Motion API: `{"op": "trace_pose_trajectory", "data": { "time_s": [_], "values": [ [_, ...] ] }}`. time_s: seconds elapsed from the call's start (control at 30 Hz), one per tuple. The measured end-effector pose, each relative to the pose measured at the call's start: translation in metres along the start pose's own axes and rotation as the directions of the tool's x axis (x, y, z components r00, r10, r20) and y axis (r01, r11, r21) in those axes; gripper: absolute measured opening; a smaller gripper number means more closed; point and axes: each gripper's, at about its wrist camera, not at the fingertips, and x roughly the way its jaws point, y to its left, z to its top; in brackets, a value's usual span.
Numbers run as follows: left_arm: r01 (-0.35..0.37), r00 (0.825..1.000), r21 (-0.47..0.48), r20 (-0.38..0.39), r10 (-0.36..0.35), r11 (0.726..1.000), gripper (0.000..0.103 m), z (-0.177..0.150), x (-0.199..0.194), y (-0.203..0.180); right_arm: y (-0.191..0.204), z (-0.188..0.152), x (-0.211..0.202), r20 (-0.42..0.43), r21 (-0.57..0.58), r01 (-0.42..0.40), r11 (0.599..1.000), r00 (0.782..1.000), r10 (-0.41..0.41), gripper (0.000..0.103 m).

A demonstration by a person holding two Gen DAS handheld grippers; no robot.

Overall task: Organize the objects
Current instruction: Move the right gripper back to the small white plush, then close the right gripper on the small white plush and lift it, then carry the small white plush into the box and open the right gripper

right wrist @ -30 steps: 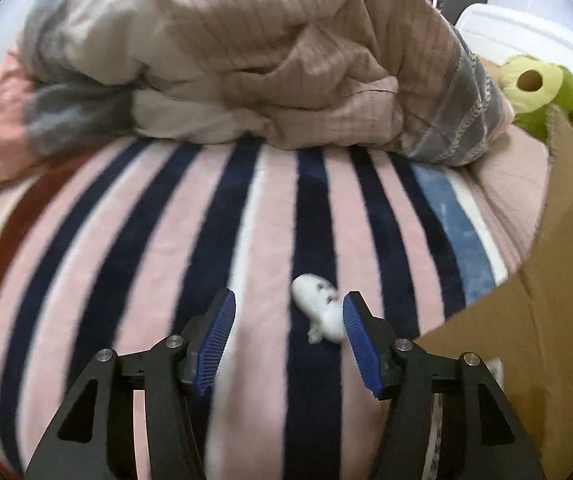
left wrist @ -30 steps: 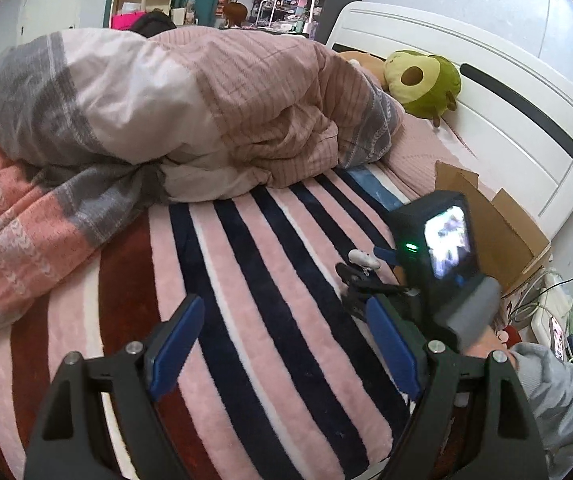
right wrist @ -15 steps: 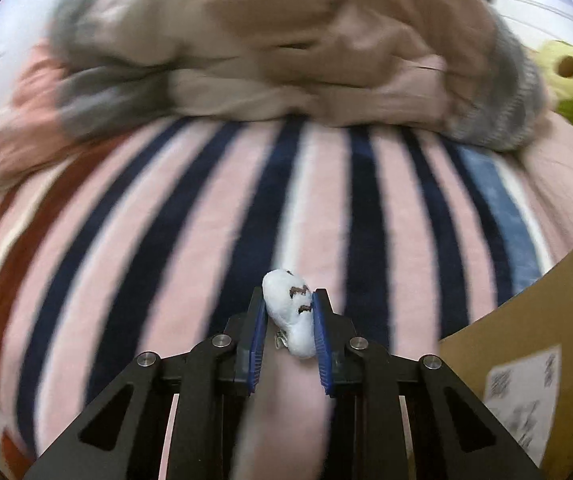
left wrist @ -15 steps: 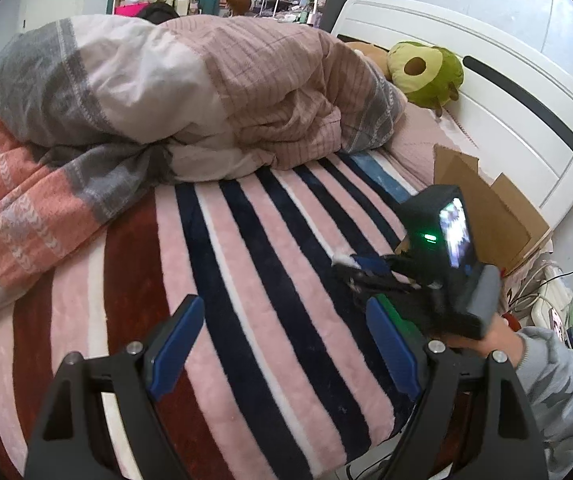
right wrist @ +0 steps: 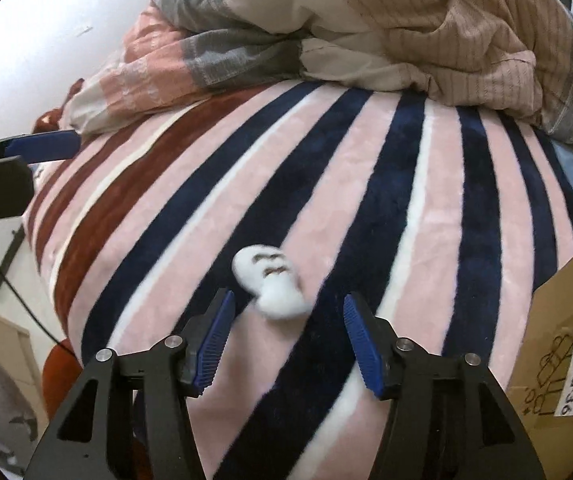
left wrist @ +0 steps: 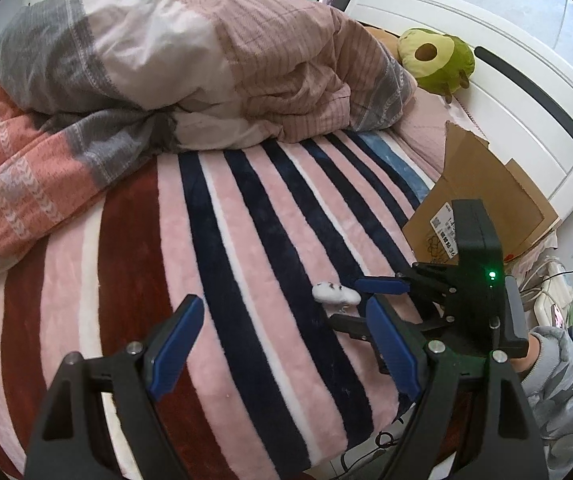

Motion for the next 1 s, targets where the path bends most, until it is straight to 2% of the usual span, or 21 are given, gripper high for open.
{"op": "trace_pose_trajectory", "data": {
  "time_s": [0.1,0.17,0.2,0.37,0.53,0.63,0.7,0.87,1.0],
  "values": [
    [-0.001,1.0,-0.006,-0.012,0.001,1.0,0.081,-0.001,0.004,-0.001,0.005,0.0,0.004,0.006,-0.026,-0.012,1.0,1.0,0.012,0.036],
    [0.004,1.0,-0.008,-0.02,-0.004,1.0,0.081,-0.002,0.007,-0.002,0.006,0.0,0.006,0.005,-0.039,-0.005,0.999,1.0,0.005,0.019],
    [0.007,1.0,-0.011,-0.026,-0.007,1.0,0.081,-0.002,0.009,-0.002,0.008,0.001,0.007,0.007,-0.049,-0.001,0.999,1.0,0.002,0.015],
    [0.029,0.998,-0.028,-0.054,-0.03,0.999,0.081,-0.005,0.018,-0.005,0.017,0.002,-0.007,0.05,-0.104,-0.013,0.994,0.999,0.018,0.013],
    [0.102,0.994,-0.035,-0.046,-0.104,0.994,0.08,0.0,0.017,-0.016,0.036,0.007,-0.043,0.112,-0.181,-0.054,0.982,0.991,0.076,0.013],
    [0.139,0.99,-0.02,-0.026,-0.14,0.99,0.069,0.006,0.009,-0.027,0.046,0.014,-0.065,0.149,-0.23,-0.056,0.972,0.985,0.092,0.013],
    [0.178,0.984,-0.016,-0.006,-0.179,0.984,0.057,0.011,0.002,-0.035,0.05,0.017,-0.081,0.172,-0.256,-0.052,0.965,0.98,0.098,0.013],
    [0.242,0.969,0.013,0.04,-0.242,0.97,0.042,0.024,-0.014,-0.053,0.051,0.022,-0.112,0.214,-0.278,-0.029,0.96,0.972,0.092,0.013],
    [0.258,0.963,0.038,0.071,-0.26,0.965,0.04,0.035,-0.023,-0.072,0.044,0.023,-0.138,0.239,-0.26,-0.013,0.966,0.968,0.077,0.013]
  ]
}}
